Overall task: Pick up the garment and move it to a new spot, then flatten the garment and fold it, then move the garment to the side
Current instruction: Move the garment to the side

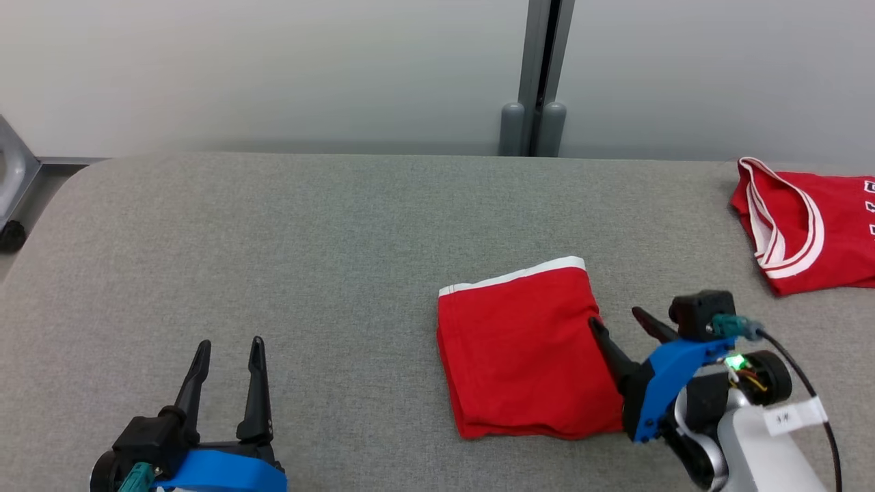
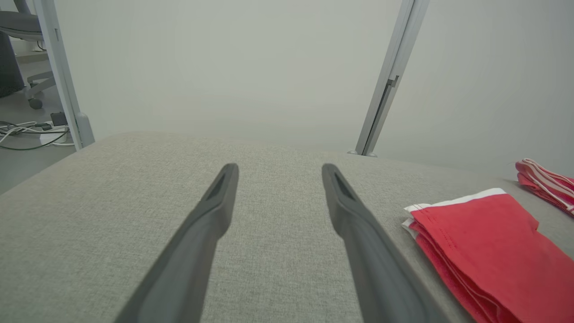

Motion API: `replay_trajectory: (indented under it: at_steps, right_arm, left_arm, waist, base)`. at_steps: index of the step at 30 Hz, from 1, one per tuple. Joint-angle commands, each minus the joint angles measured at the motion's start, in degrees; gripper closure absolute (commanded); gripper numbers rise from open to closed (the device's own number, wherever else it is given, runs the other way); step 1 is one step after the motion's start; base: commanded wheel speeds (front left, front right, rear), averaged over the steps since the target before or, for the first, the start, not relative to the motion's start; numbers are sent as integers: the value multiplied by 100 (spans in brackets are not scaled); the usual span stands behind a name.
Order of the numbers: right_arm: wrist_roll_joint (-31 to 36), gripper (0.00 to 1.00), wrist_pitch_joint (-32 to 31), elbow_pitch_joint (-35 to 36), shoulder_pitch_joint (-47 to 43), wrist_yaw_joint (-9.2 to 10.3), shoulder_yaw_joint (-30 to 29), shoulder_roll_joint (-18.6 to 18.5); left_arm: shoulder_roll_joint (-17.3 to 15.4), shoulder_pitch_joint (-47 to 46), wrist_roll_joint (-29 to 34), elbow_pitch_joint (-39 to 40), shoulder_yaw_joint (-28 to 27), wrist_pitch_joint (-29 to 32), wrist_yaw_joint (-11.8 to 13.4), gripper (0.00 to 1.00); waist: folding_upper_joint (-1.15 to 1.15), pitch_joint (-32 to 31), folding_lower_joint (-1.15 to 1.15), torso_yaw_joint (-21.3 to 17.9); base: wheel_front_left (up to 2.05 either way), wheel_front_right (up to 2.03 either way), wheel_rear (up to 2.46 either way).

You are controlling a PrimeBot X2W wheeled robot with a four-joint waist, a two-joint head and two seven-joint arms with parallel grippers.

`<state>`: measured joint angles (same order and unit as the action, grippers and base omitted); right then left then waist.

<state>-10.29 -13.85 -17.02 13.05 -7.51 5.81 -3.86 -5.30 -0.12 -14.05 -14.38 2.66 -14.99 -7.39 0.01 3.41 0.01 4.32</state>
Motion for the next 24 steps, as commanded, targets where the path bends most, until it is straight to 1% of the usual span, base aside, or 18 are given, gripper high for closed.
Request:
replay_trajectory:
  at_steps: [1,3,4,10,14,18,21,22,23,24]
  right_arm:
    - [-67,0,-327,-207,336,2,-38,-101]
    - [36,0,-674,-488,561,1,-81,-159]
    - [36,0,-674,-488,561,1,-81,-159]
    - [197,0,-1193,-1297,1008,1,-518,-134]
    - [207,0,-1309,-1702,1151,0,-703,-72]
    - [18,0,-1507,-2098,1117,-3,-636,5]
    - [-163,0,-1828,-2292,1044,-12,-413,70]
    - [-179,53,-1925,-2296,1035,-14,-273,59]
    - [-211,85,-1932,-2238,1037,-22,-128,-2]
    - [-229,100,-1937,-2184,1032,-22,-3,-93]
  left_arm:
    - [-3,-136,34,50,36,-23,-7,0]
    - [10,-196,42,91,82,-23,-7,0]
    - [10,-196,42,91,82,-23,-7,0]
    - [39,-307,26,174,179,-23,-8,0]
    - [55,-371,8,213,229,-23,-9,0]
    - [59,-360,4,221,264,-23,-9,0]
    - [62,-334,2,228,267,-23,-10,0]
    - [67,-330,2,228,270,-23,-10,0]
    - [74,-329,-2,226,276,-22,-10,0]
    - [80,-328,-3,223,285,-23,-9,0]
  waist:
    - [-1,133,-1,146]
    - [-1,233,-1,275]
    - [-1,233,-1,275]
    - [-1,490,-1,645]
    - [-1,609,-1,809]
    - [-1,632,-1,877]
    - [-1,626,-1,887]
    - [-1,623,-1,883]
    - [-1,623,-1,875]
    - [-1,622,-1,866]
  base:
    - [0,0,0]
    - [0,0,0]
    - [0,0,0]
    - [0,0,0]
    - [0,0,0]
    - [0,0,0]
    - [0,0,0]
    - [0,0,0]
    - [0,0,0]
    - [0,0,0]
